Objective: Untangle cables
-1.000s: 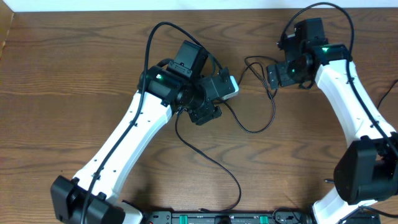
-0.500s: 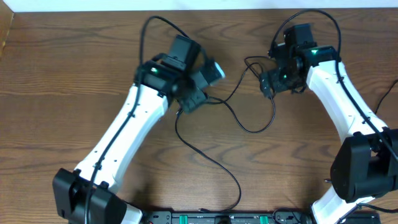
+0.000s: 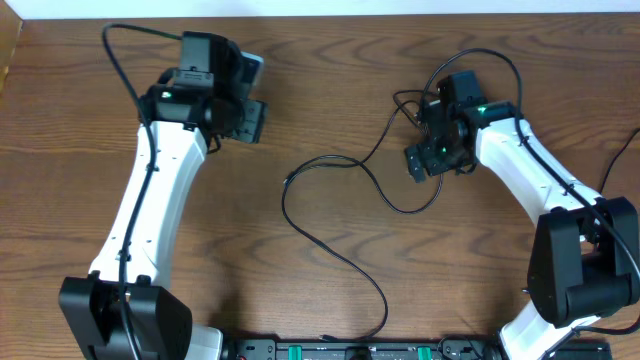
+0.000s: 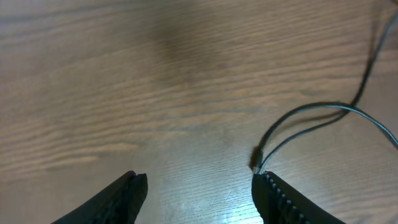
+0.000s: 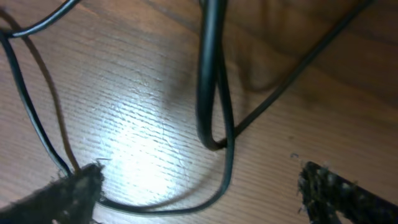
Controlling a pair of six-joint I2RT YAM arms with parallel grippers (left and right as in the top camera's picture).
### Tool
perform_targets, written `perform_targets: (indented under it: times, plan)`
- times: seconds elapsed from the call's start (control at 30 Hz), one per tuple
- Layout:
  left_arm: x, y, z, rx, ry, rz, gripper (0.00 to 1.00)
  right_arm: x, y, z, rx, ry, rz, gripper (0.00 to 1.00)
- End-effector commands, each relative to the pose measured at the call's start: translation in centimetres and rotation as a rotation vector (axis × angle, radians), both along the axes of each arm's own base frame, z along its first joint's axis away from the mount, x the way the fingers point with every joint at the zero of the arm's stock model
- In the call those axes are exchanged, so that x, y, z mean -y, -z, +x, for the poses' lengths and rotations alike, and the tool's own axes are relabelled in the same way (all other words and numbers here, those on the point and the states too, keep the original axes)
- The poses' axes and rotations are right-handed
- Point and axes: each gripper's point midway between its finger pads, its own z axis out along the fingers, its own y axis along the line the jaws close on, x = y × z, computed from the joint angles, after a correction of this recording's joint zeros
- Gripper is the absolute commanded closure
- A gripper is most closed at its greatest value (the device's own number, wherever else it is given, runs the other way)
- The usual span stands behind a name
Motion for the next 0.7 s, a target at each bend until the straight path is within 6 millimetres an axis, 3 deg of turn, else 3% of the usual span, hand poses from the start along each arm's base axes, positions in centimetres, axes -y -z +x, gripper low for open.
perform_targets:
  times: [0.0, 0.07, 0.13, 0.2, 0.43, 0.47, 0.5, 0.53, 0.57, 0.6, 0.67]
  plan:
    - [-0.7, 0.0, 0.0, -0.01, -0.082, -0.029, 0.45, -0.6, 1.0, -0.8, -0.017, -0.027, 0.002, 0.21]
    - [-0.7, -0.1, 0.0, -0.004, -0.082, -0.031, 0.6, -0.8, 1.3, -0.8, -0.013, -0.031, 0.002, 0.59]
    - [-0.6, -0.2, -0.1, -0.004, -0.081, -0.033, 0.64, -1.0, 1.3, -0.7, -0.003, -0.033, 0.005, 0.82]
    - [-0.6, -0.2, -0.1, -0.005, -0.085, -0.037, 0.64, -1.2, 1.2, -0.5, 0.006, -0.035, 0.008, 0.98]
    - [-0.6, -0.1, -0.3, -0.017, -0.088, -0.041, 0.64, -2.3, 1.1, -0.4, 0.019, -0.059, 0.023, 0.99]
    - [-0.6, -0.1, -0.4, -0.018, -0.088, -0.04, 0.64, -2.4, 1.1, -0.5, 0.018, -0.061, 0.022, 0.95]
    - [-0.6, -0.1, -0.4, -0.02, -0.088, -0.04, 0.62, -2.4, 1.1, -0.5, 0.018, -0.064, 0.022, 0.74]
    - [-0.6, 0.0, -0.4, -0.021, -0.088, -0.04, 0.61, -2.5, 1.1, -0.5, 0.018, -0.066, 0.023, 0.59]
    - [-0.6, 0.0, -0.4, -0.022, -0.089, -0.04, 0.58, -2.7, 1.1, -0.6, 0.018, -0.071, 0.023, 0.21]
    - [-0.6, 0.0, -0.4, -0.021, -0.089, -0.04, 0.57, -2.9, 1.1, -0.6, 0.019, -0.075, 0.023, 0.04]
    - [-0.6, 0.0, -0.4, -0.021, -0.089, -0.04, 0.56, -3.0, 1.1, -0.5, 0.026, -0.079, 0.024, 0.01]
